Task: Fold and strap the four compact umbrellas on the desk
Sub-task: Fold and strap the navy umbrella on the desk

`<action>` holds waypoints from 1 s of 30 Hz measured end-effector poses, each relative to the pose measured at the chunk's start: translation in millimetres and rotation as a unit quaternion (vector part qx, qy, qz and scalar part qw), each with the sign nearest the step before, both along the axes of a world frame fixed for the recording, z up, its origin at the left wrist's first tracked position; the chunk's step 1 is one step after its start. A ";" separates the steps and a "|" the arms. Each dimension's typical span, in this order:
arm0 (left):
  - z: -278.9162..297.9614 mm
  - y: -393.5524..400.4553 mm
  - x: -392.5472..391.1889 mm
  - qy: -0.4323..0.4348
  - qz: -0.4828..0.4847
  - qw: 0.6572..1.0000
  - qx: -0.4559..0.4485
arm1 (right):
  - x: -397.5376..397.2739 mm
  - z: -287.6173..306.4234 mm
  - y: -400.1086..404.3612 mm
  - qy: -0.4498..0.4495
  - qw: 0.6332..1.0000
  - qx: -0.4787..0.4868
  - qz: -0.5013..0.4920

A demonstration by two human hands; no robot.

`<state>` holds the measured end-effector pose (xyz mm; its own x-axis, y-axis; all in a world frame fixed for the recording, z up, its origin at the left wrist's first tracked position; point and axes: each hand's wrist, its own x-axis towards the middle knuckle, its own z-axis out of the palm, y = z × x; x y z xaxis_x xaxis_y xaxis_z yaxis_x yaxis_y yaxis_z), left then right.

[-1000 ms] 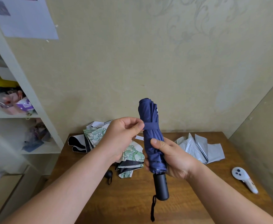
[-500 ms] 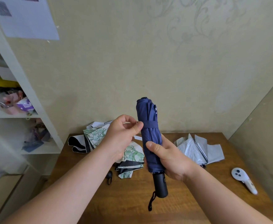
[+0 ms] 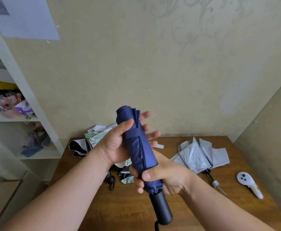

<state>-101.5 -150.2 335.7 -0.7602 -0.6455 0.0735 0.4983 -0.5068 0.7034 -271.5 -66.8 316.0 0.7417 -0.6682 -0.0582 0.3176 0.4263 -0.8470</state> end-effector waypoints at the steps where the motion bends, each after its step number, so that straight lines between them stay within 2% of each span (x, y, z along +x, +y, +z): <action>1: 4.6 -0.3 -3.6 0.002 0.028 1.000 0.008 | -1.8 -0.9 -1.4 -0.021 0.999 0.018 0.019; 4: 18.5 -3.1 -10.1 -0.036 0.138 0.989 0.048 | -10.7 -5.4 -13.1 -0.010 0.998 0.051 0.034; 7: 25.1 -11.6 -8.2 -0.118 0.196 0.973 0.027 | -23.4 -3.4 -28.7 0.000 0.996 0.084 0.001; 9: 25.6 -16.6 -3.9 -0.160 0.193 0.968 0.005 | -29.6 3.0 -36.3 0.032 0.999 0.043 -0.004; 13: 26.3 -12.0 -9.3 -0.176 0.207 0.962 -0.015 | -15.6 12.9 -42.7 0.186 0.979 -0.027 -0.078; 17: 23.9 -6.1 -23.5 -0.221 0.285 0.928 -0.092 | 12.0 5.7 -34.2 0.198 0.969 -0.084 -0.125; 21: 19.7 -7.0 -23.7 -0.197 0.290 0.936 -0.031 | 24.9 -5.8 -22.7 0.184 0.968 -0.068 -0.157; 24: 11.4 -9.9 -25.6 -0.173 0.271 0.945 0.059 | 22.6 -10.0 -20.0 0.192 0.965 -0.034 -0.176; 26: 4.4 -13.3 -30.2 -0.186 0.259 0.942 0.101 | 18.0 -11.5 -18.8 0.199 0.964 -0.006 -0.177; 30: -9.7 -23.8 -50.0 -0.218 0.262 0.932 0.126 | -10.1 -22.8 -3.2 0.173 0.967 0.021 -0.184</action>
